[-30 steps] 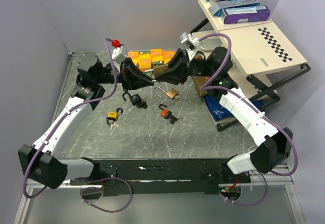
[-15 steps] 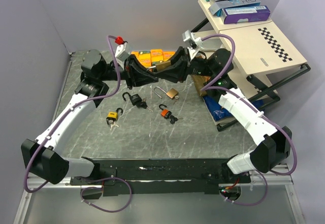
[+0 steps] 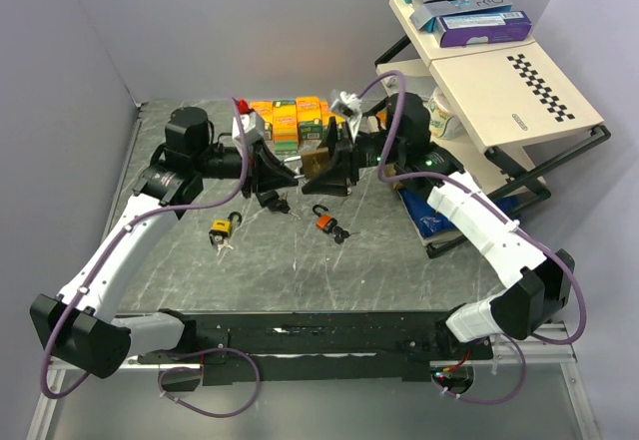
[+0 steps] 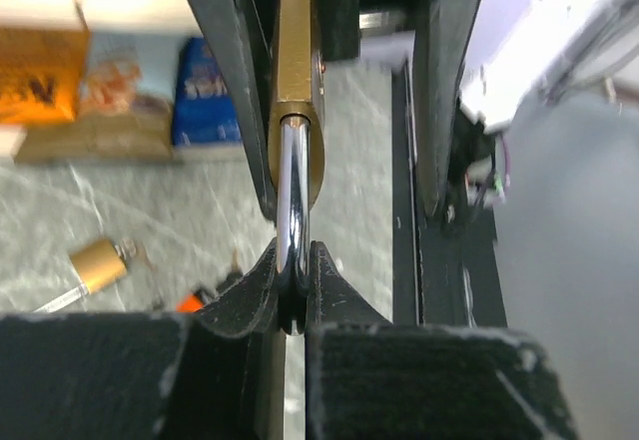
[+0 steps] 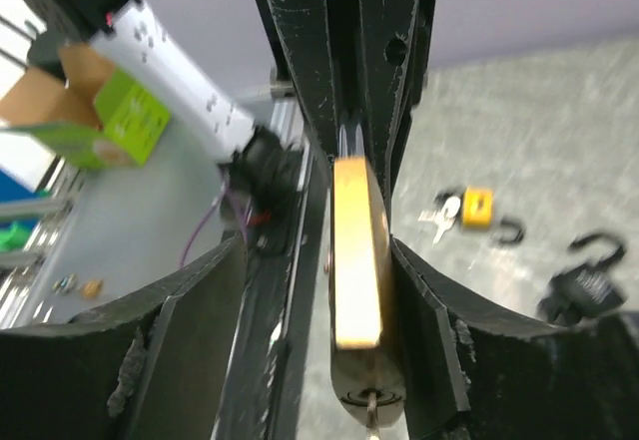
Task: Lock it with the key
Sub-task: Lock the lock.
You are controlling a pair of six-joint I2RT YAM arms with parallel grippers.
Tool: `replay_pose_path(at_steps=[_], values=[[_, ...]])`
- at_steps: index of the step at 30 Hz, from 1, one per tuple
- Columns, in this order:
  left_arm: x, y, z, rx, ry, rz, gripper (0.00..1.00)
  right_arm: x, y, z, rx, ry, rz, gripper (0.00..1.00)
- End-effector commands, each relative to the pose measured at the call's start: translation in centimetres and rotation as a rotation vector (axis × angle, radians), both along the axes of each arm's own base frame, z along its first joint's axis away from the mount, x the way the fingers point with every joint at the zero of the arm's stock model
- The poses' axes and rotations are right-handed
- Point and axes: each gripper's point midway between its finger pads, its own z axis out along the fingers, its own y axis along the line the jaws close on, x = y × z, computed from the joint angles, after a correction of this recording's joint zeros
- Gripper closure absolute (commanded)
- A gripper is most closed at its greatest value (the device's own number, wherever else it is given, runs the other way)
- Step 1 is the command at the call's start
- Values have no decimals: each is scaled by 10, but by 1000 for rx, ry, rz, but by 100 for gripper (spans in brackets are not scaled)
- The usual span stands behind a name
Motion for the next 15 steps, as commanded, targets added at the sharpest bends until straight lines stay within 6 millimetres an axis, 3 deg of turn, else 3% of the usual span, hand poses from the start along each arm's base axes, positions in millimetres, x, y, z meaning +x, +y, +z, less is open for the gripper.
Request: replay_pose_path(at_steps=[1, 5, 9, 15], values=[[-17, 14, -6, 96, -148, -54, 99, -21, -6, -8, -98, -62, 70, 35], [-22, 17, -15, 128, -149, -69, 99, -18, -9, -18, -146, -85, 57, 37], [-24, 18, -18, 139, -153, -80, 99, -16, -8, -26, -173, -119, 62, 46], [-24, 18, -18, 130, -146, -75, 99, -18, -12, -47, -255, -140, 79, 46]])
